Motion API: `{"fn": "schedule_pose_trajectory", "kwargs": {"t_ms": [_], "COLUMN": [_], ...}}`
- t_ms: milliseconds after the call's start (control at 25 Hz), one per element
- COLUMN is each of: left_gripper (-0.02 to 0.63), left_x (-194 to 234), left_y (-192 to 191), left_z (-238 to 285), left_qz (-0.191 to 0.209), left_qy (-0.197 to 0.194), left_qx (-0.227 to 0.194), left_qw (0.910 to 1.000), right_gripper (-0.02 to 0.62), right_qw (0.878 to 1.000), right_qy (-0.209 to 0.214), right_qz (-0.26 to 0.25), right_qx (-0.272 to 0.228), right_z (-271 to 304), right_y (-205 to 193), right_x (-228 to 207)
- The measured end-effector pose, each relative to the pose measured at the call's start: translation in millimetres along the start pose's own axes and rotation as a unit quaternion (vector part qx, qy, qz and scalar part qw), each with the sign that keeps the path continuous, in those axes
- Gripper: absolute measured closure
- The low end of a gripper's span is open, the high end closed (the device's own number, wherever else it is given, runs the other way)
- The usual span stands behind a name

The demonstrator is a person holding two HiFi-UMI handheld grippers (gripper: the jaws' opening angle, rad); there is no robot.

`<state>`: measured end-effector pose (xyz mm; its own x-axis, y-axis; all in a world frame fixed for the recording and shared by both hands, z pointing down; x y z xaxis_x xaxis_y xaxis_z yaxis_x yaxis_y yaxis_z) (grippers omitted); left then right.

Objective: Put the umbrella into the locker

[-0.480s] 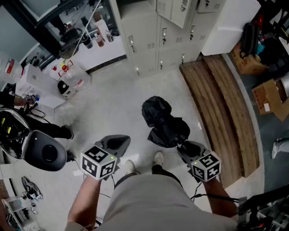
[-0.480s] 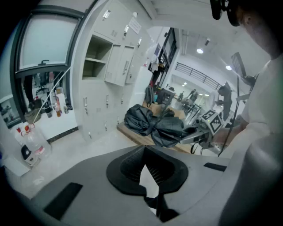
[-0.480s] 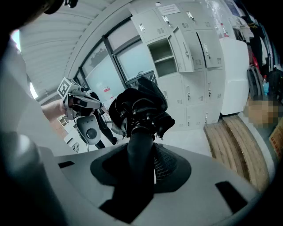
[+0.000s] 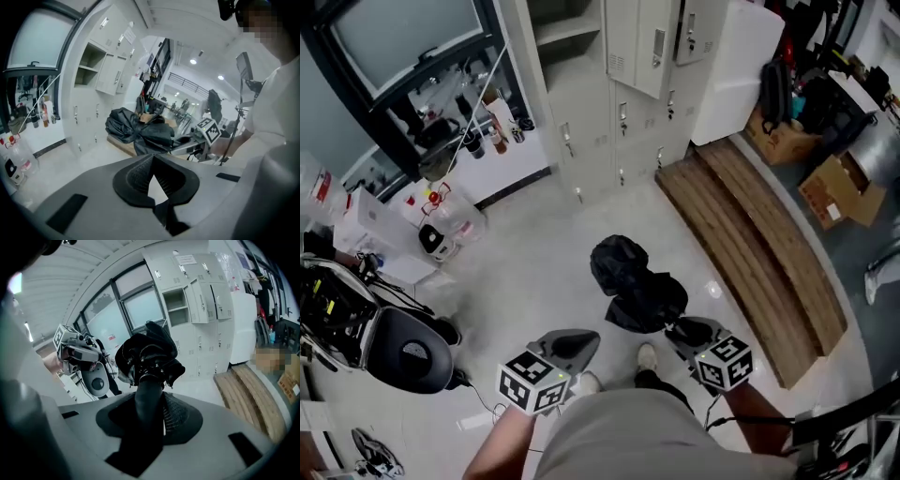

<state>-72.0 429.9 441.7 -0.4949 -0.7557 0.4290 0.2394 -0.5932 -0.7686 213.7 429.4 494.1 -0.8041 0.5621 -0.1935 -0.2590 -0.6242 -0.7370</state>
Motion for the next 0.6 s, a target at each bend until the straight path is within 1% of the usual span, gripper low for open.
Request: {"fn": "schedule_pose_trajectory", "kwargs": {"t_ms": [200, 320, 440, 600], "left_gripper": [0.597, 0.597, 0.597, 0.597], "left_x": [-10.5, -12.3, -9.9, -5.3], "left_y": [-21.1, -38.0, -51.8, -64.7], "left_z": [-31.5, -48.9, -63.3, -77.4], "left_qz": [0.032, 0.034, 0.043, 0.036], "left_qy": [-0.019, -0.036, -0.044, -0.054], "left_qx": [0.006, 0.000, 0.000, -0.003], "left_qw": [0.9993, 0.9988, 0.9981, 0.9979], "right_gripper": [0.443, 0.443, 0.443, 0.443], "right_qw": [0.999, 0.999, 0.997, 0.996], "right_qy": [-0.023, -0.035, -0.042, -0.047], "right_qz": [0.020, 0.030, 0.050, 0.074], "right_qx": [-0.011, -0.020, -0.030, -0.032], "right_z": [-0.1, 3.2, 7.7, 8.9], "right_y": [-4.7, -9.2, -9.9, -3.5], "right_x": [46.3, 73.0, 94.2, 111.3]}}
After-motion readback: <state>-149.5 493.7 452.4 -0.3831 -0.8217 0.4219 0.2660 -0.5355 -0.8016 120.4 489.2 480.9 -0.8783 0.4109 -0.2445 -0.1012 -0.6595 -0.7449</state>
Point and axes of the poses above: the fingertips, and each gripper's own axes: z forward along the fingers, x to its left, y out of its top, the point moved 10 cm from there along -z, backward along the fingers, and after that the axes turned 7 degrees about -y, right-handed, at the moved point
